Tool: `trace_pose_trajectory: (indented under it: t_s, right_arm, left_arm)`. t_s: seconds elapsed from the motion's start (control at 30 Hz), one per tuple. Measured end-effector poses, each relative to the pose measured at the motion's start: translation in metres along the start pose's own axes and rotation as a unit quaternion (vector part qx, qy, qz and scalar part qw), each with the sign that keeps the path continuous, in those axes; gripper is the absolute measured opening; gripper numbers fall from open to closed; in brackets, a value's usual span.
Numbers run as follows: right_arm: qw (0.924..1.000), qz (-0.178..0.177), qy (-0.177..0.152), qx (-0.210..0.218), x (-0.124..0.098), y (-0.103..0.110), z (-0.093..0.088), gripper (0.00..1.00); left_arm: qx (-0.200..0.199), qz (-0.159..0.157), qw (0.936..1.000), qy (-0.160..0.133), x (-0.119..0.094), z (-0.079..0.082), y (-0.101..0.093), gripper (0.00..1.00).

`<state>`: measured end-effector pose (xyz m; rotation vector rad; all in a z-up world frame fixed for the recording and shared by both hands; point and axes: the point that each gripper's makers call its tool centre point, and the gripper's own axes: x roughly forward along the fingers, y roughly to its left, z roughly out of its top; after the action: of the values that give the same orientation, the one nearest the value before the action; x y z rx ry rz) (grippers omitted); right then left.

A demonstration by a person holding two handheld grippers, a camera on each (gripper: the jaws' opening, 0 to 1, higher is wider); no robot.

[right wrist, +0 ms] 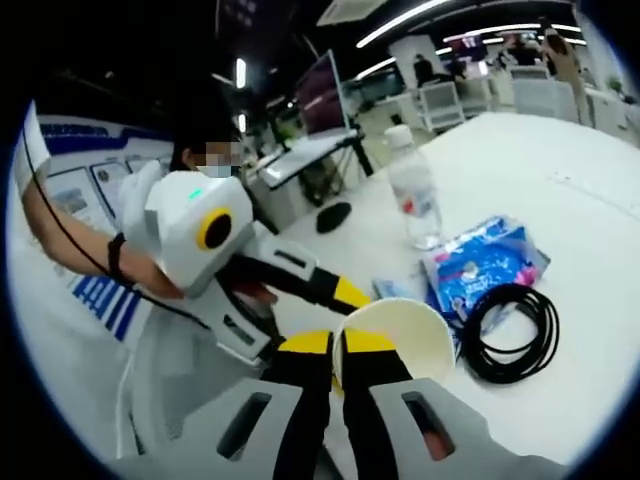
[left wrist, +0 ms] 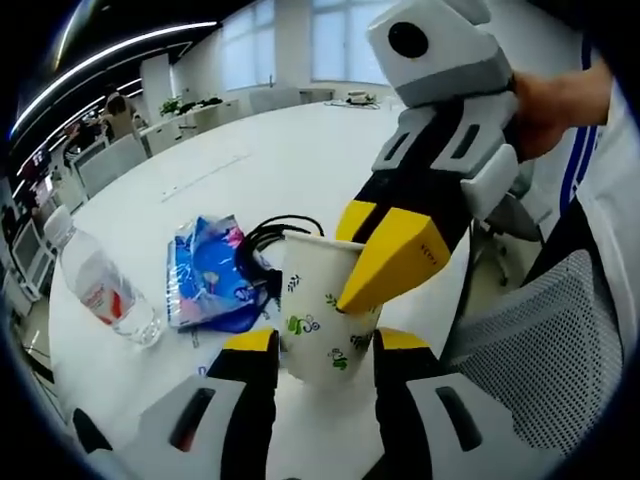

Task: Arrange the tabletop items into an orderly group along one side of the table until the central work area is clear of visible clutter.

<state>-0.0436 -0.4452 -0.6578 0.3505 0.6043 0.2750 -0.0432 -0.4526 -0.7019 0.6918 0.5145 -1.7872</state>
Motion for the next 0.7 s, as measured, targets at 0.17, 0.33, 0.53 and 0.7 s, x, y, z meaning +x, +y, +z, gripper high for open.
trace_pose_trajectory:
  t_s: [0.17, 0.33, 0.53, 0.7]
  right_arm:
    - [0.9997, -0.019, -0.01, 0.01, -0.008, -0.011, 0.002, 0.0]
    - [0.999, -0.034, -0.017, 0.022, -0.015, -0.019, -0.001, 0.0]
    - [0.9979, -0.048, -0.021, 0.038, -0.021, -0.024, -0.008, 0.0]
    - [0.9969, -0.064, -0.015, 0.044, -0.026, -0.03, -0.016, 0.0]
  left_arm:
    - [-0.03, 0.011, 0.9995, -0.003, -0.004, -0.006, 0.013, 0.37]
    - [-0.051, 0.027, 0.9983, -0.011, -0.01, -0.008, 0.028, 0.36]
    - [-0.076, 0.043, 0.996, -0.021, -0.018, -0.01, 0.043, 0.36]
    - [-0.121, 0.058, 0.9902, -0.038, -0.022, -0.012, 0.057, 0.35]
